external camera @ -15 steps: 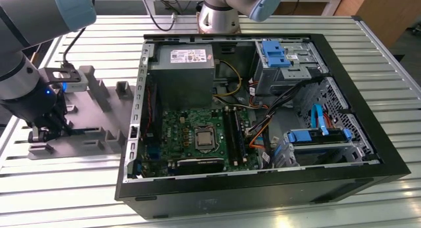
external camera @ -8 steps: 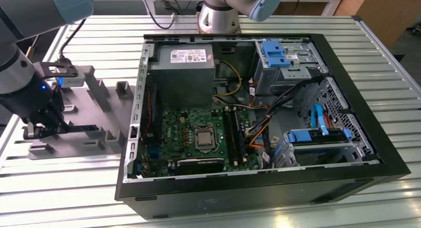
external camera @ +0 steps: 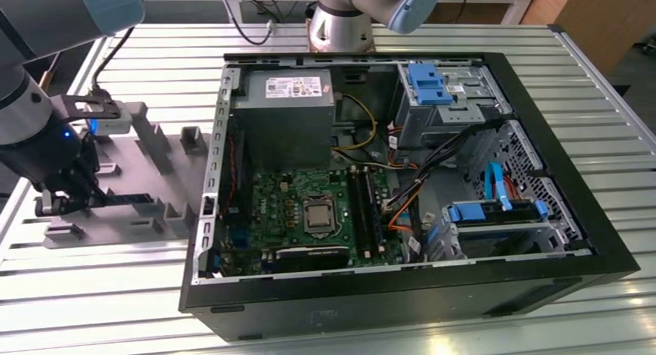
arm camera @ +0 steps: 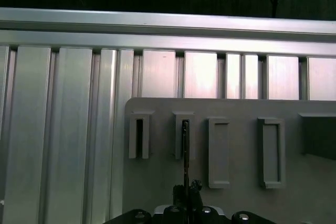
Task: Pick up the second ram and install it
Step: 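Pick up the second ram and move it above second insertion slot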
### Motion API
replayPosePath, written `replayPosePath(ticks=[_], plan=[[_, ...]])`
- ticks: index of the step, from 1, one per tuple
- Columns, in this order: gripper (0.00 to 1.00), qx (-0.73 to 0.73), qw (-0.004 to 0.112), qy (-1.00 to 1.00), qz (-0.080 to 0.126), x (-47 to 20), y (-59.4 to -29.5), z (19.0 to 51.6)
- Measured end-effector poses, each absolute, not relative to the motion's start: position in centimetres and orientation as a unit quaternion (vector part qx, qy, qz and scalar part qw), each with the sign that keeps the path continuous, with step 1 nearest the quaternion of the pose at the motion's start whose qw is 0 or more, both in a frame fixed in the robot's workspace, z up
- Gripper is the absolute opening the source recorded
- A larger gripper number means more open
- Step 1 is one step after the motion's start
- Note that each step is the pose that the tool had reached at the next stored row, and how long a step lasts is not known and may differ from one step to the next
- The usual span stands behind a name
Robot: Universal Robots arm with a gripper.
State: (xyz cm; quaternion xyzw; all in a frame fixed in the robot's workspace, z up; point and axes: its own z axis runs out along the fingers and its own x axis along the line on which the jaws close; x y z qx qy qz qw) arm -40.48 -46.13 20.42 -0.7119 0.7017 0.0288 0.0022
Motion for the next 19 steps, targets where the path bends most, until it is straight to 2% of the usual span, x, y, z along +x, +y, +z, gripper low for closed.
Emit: replayPosePath(ticks=[19], plan=[[0.14, -0.712, 0.002, 0.702, 0.029, -40.48, -46.13, 21.14]])
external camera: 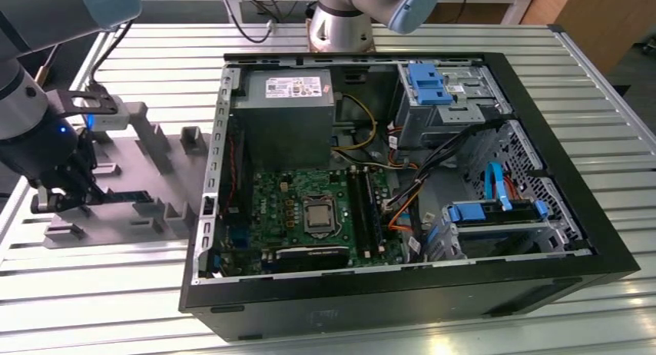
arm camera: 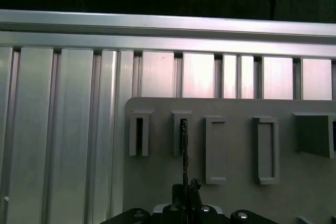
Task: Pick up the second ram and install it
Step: 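Pick up the second ram and move it above second insertion slot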
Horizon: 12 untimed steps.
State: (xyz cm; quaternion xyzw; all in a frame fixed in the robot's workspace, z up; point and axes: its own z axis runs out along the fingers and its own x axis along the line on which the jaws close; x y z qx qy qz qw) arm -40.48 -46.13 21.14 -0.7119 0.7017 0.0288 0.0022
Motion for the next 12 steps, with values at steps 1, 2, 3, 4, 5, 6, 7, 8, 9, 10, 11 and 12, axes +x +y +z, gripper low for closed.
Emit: replayPosePath(ticks=[1, 2, 3, 4, 5, 6, 7, 8, 9, 10, 11, 12], plan=[[0.14, -0.712, 0.002, 0.702, 0.029, -40.48, -46.13, 21.18], [0.14, -0.712, 0.002, 0.702, 0.029, -40.48, -46.13, 21.22], [0.14, -0.712, 0.002, 0.702, 0.029, -40.48, -46.14, 21.28], [0.14, -0.712, 0.002, 0.702, 0.029, -40.48, -46.14, 21.34], [0.14, -0.712, 0.002, 0.702, 0.029, -40.48, -46.14, 21.41], [0.14, -0.712, 0.002, 0.702, 0.029, -40.48, -46.13, 21.47], [0.14, -0.712, 0.002, 0.702, 0.029, -40.48, -46.13, 21.52], [0.14, -0.712, 0.002, 0.702, 0.029, -40.48, -46.13, 21.56], [0.14, -0.712, 0.002, 0.702, 0.029, -40.48, -46.13, 21.61], [0.14, -0.712, 0.002, 0.702, 0.029, -40.48, -46.13, 21.64], [0.14, -0.712, 0.002, 0.702, 0.029, -40.48, -46.13, 21.69], [0.14, -0.712, 0.002, 0.702, 0.029, -40.48, -46.13, 21.74]])
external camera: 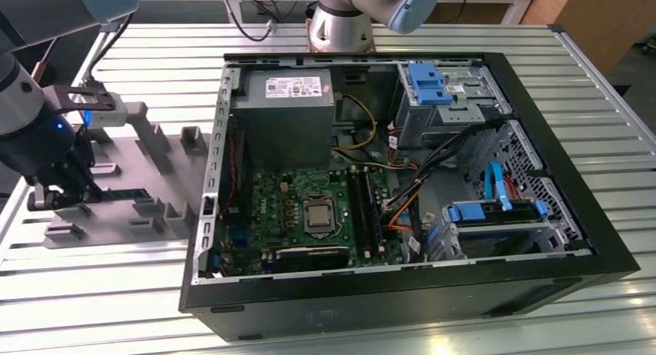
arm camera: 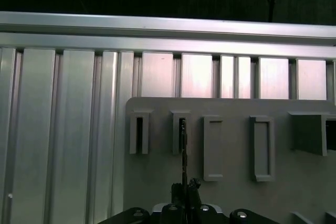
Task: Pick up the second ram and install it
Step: 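Pick up the second ram and move it above second insertion slot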
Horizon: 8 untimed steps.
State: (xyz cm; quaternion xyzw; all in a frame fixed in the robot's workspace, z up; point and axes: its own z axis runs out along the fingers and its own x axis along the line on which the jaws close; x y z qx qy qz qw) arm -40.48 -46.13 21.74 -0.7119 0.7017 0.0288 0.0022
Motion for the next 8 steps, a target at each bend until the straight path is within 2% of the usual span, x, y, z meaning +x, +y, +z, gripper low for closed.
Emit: replayPosePath(ticks=[8], plan=[[0.14, -0.712, 0.002, 0.702, 0.029, -40.48, -46.13, 21.94]])
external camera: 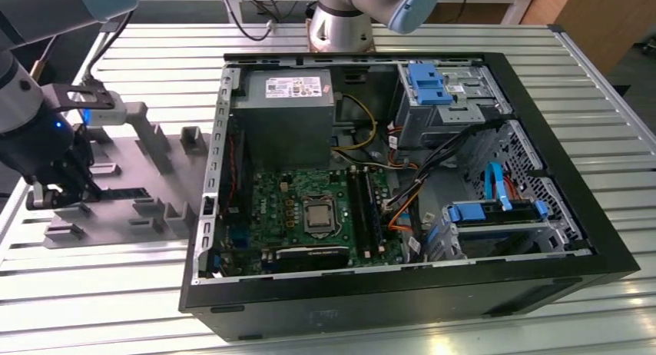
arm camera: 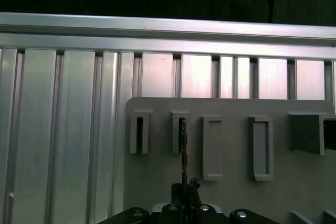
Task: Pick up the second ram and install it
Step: 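Pick up the second ram and move it above second insertion slot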
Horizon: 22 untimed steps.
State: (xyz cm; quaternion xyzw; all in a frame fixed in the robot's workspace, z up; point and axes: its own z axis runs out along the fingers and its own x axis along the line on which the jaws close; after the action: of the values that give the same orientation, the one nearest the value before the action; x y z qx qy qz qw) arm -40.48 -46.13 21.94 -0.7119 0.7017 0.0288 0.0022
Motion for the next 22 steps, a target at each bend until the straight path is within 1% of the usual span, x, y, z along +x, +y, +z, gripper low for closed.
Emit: replayPosePath(ticks=[22], plan=[[0.14, -0.712, 0.002, 0.702, 0.029, -40.48, -46.13, 22.67]])
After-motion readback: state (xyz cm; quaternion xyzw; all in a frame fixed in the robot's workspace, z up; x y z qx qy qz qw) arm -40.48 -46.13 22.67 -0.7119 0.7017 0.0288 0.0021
